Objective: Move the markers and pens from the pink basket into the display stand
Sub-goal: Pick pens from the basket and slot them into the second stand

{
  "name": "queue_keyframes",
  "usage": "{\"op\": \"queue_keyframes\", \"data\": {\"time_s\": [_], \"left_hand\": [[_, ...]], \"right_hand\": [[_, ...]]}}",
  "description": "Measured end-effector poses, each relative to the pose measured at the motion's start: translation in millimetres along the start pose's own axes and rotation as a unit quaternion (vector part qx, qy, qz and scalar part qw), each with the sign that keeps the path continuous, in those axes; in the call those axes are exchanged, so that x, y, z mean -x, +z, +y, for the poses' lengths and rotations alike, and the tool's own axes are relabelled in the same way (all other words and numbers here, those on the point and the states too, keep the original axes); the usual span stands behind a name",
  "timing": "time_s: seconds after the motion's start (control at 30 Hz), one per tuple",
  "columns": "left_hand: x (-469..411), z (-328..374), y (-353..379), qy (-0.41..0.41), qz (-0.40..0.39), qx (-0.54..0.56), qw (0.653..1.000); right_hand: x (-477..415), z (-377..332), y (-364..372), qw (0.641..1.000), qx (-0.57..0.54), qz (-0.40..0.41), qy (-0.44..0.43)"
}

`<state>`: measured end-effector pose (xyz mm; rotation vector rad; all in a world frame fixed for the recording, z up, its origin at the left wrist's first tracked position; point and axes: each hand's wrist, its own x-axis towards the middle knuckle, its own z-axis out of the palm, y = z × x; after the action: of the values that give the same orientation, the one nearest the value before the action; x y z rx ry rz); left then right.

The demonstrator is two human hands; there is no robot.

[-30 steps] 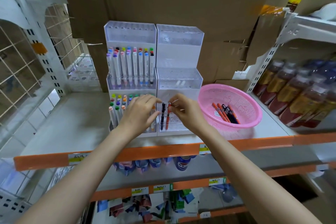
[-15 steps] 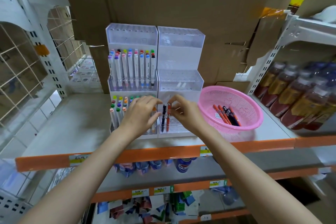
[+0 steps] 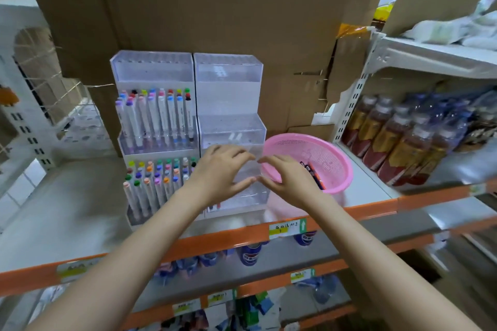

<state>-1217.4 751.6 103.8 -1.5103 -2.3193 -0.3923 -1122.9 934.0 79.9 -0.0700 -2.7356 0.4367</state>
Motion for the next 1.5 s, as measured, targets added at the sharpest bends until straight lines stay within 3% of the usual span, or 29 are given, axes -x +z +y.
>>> {"op": "queue_keyframes", "data": {"time_s": [0.23,0.3,0.53,0.63,0.77,1.13,1.33,1.5], "left_hand": [[-59.5,52.4,39.5,0.06,-0.005,0.004,0.998],[-78.5,64.6,55.4,0.057,-0.038,0.016,0.997],[-134.9,72.7,117.7,-0.082,-0.219,0.018,0.972],[-145.4,70.3,138.1,-0.129,-0.259,0.036,0.957],[-148.9,65.9,155.8,-0.161,-0.247,0.09,0.951],[-157.6,61.4,169.6,-0.205,-0.271,0.111,0.934],[-160.5,61.9,167.3,-0.232,-0.246,0.091,0.937],[-159.4,59.3,165.9,-0.283,-0.202,0.16,0.924]], "right_hand": [[20.0,68.1,-19.9,0.994,-0.015,-0.013,0.11],[21.1,89.3,-22.8,0.99,-0.011,-0.027,0.135],[-2.8,149.0,-18.9,0.976,0.021,-0.127,0.175],[-20.6,165.8,-7.5,0.97,0.028,-0.174,0.169],[-39.0,176.9,8.1,0.969,0.024,-0.19,0.154],[-54.4,186.0,26.2,0.967,-0.006,-0.159,0.2],[-53.6,185.3,28.0,0.96,-0.014,-0.174,0.22],[-49.6,182.5,26.8,0.966,-0.014,-0.185,0.182]]}}
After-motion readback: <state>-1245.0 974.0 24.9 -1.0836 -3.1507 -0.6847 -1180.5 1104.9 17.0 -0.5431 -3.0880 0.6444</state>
